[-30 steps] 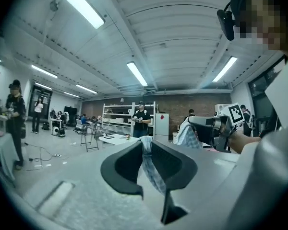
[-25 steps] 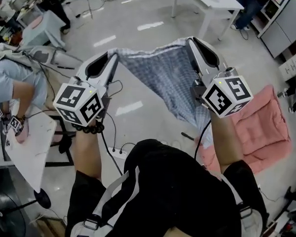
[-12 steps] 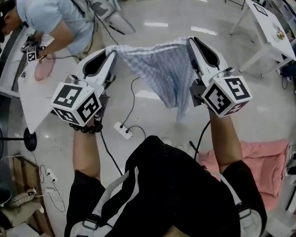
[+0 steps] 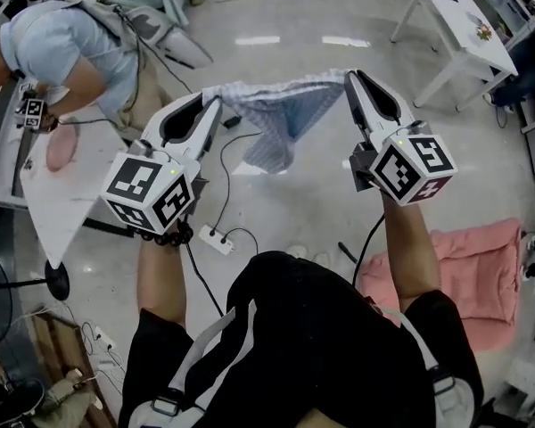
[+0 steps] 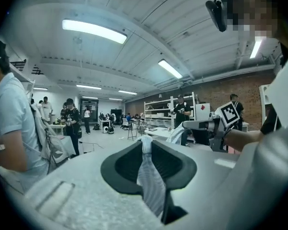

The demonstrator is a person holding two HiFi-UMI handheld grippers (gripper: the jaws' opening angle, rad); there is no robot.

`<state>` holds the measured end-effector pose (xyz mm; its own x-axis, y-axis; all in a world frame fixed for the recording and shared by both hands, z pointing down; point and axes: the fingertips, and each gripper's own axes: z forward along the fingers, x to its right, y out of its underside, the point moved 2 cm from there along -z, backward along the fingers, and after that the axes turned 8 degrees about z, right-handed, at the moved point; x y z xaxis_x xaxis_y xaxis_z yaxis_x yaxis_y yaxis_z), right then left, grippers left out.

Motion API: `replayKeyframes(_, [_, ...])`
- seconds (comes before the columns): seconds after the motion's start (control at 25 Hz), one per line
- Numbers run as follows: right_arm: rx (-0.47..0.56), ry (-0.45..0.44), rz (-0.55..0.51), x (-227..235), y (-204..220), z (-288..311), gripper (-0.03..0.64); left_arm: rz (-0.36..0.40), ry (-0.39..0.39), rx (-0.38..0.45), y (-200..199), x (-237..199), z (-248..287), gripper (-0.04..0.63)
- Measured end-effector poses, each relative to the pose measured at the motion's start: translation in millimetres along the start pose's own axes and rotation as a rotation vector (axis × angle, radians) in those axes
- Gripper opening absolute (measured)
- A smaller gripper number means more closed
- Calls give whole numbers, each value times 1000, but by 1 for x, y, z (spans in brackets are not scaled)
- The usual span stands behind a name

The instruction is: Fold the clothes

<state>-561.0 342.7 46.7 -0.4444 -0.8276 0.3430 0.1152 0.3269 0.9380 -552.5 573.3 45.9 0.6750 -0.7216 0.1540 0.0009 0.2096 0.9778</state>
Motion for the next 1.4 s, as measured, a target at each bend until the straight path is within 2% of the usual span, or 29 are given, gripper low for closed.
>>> replayKeyframes(0.2, [20, 143, -12, 62, -13, -72, 35, 7, 144, 17, -5, 67, 57, 67])
replayKeyframes(0.44, [25, 221, -45, 129, -38, -157, 35, 16, 250, -8, -13, 160, 108, 67])
replayKeyframes(0.64, [-26, 243, -93, 180, -40, -221, 35, 1, 283, -50, -4, 239, 136, 67])
replayKeyframes(0.92, [-79, 251, -84, 237, -49, -314, 35, -20, 312, -107, -1, 354, 153, 67])
replayKeyframes(1.4, [-15, 251, -56, 240, -74, -427, 37, 10, 342, -74, -42, 463, 112, 67])
